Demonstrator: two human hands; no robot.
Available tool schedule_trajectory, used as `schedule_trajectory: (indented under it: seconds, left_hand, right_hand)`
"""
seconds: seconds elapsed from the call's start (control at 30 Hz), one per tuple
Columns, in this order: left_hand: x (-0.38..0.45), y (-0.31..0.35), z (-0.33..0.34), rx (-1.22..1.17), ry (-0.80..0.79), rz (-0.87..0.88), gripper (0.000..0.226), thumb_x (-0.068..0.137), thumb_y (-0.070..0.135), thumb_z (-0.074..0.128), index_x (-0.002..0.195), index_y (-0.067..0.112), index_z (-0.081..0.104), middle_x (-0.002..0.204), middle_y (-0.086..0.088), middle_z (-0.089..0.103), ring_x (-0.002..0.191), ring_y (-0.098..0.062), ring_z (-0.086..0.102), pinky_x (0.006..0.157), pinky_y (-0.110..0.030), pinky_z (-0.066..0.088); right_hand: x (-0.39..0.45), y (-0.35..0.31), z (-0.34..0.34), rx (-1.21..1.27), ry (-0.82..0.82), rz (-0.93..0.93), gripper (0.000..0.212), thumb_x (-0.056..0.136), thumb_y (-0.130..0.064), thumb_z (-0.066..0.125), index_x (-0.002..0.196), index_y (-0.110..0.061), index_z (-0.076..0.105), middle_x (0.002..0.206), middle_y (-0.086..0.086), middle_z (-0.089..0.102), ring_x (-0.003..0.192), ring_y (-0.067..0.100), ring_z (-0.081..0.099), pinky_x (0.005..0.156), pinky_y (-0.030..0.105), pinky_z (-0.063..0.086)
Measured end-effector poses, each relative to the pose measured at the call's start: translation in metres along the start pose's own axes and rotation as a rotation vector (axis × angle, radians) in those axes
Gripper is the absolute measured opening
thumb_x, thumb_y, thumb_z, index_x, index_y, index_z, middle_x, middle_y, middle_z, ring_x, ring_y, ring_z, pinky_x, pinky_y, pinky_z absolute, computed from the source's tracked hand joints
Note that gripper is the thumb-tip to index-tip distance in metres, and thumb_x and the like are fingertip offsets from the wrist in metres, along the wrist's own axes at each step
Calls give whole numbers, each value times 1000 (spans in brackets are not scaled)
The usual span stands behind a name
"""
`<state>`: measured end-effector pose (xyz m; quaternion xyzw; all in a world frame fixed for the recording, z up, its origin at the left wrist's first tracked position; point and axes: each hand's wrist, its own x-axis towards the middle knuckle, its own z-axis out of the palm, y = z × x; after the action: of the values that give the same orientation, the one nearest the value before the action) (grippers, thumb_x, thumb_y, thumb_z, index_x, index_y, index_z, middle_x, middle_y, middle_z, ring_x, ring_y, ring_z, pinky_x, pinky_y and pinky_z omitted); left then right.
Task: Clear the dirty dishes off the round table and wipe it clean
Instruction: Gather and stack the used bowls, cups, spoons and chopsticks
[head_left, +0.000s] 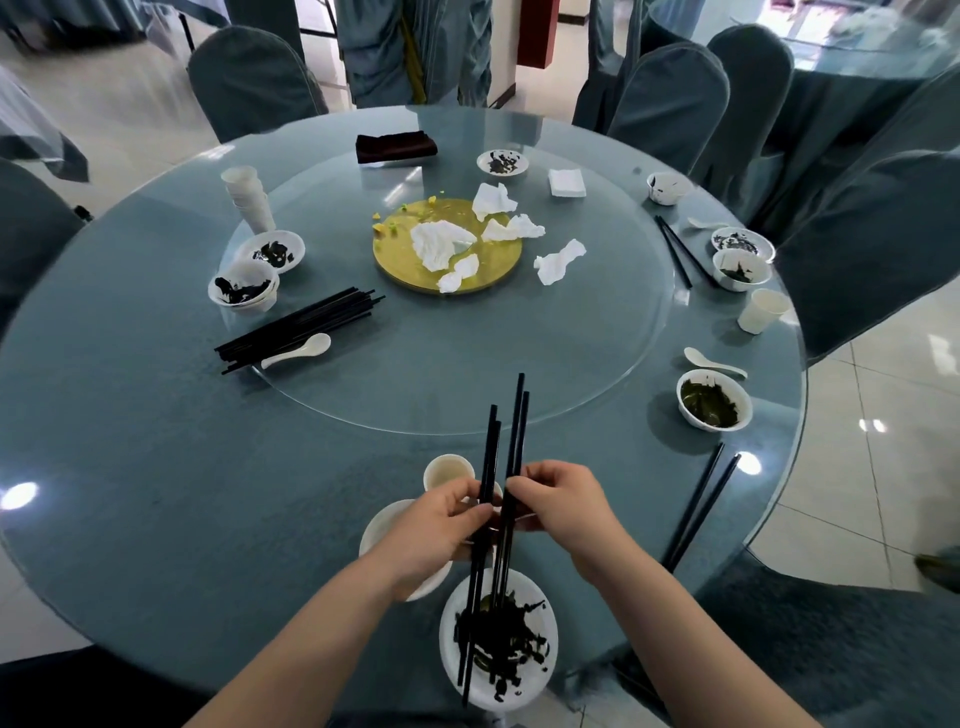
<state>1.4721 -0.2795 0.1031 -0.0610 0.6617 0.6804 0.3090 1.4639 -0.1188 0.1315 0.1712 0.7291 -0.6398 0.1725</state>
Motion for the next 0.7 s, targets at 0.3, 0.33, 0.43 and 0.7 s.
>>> schedule_trajectory:
  seconds: [0.3, 0.33, 0.43, 0.7]
  left_hand:
    - [4, -4, 8, -74, -42, -97, 19, 99, 7, 51, 114, 6, 63, 95, -12, 73, 85, -16, 71, 70, -27, 55]
    - [5, -5, 7, -74, -42, -106, 18, 98, 7, 53, 112, 6, 64, 95, -12, 73, 85, -16, 71, 70, -27, 55]
    - [7, -7, 5, -83, -41, -145, 16, 95, 7, 58, 108, 5, 66, 94, -14, 73, 84, -18, 71, 67, -27, 55]
    - [9, -11, -2, -52, -13, -160, 15, 94, 4, 58, 106, -1, 65, 81, -8, 71, 74, -16, 68, 68, -29, 56]
  right_hand:
    - [12, 25, 6, -17, 89, 64, 18, 87, -10, 64, 87, 7, 68, 73, 8, 63, 61, 11, 54, 48, 13, 43]
    - [13, 26, 6, -6, 82, 71, 18, 87, -11, 64, 89, 6, 69, 75, 7, 64, 65, 12, 55, 49, 12, 44]
    - [14, 32, 4, 7, 76, 78, 16, 88, -11, 66, 87, 4, 69, 75, 4, 65, 65, 9, 55, 52, 8, 43]
    - [31, 61, -31, -225, 209, 97, 26, 92, -41, 63, 94, -16, 71, 83, -8, 68, 72, 7, 58, 67, 26, 47]
